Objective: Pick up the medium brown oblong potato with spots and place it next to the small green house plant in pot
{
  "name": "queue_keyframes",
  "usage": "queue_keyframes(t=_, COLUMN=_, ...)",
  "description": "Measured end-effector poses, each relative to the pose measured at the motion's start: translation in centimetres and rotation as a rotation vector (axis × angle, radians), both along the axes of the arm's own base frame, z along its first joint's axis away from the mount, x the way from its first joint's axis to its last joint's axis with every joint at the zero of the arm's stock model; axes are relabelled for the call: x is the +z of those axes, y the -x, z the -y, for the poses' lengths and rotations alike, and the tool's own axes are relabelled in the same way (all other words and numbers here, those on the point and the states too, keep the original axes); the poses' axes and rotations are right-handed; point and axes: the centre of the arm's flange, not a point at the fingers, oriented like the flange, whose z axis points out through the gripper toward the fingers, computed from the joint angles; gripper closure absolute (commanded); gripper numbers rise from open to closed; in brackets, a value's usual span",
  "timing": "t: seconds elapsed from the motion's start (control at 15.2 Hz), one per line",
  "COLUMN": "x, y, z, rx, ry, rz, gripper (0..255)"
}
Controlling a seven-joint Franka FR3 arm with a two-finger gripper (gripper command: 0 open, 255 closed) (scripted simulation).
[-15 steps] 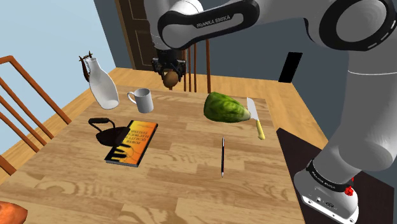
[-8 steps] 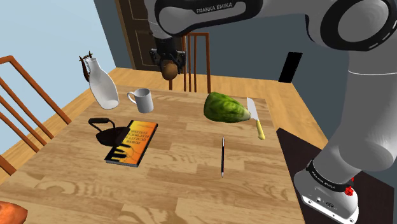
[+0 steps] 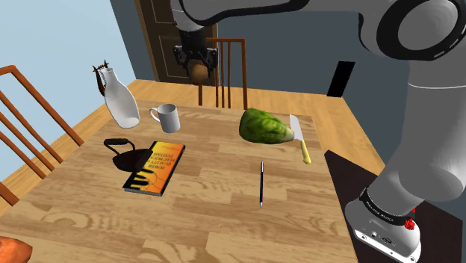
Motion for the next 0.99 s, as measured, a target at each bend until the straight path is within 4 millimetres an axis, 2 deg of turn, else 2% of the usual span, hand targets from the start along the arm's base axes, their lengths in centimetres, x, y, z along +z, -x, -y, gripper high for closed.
queue_keyframes(t=0.26, x=0.4, y=3.8, z=-2.7, rx=0.002, ry=-0.001, rz=0.0, gripper=255)
queue_keyframes(t=0.99, x=0.7, y=16.2, z=-10.6, rx=0.001, ry=0.0, rz=0.0, gripper=255)
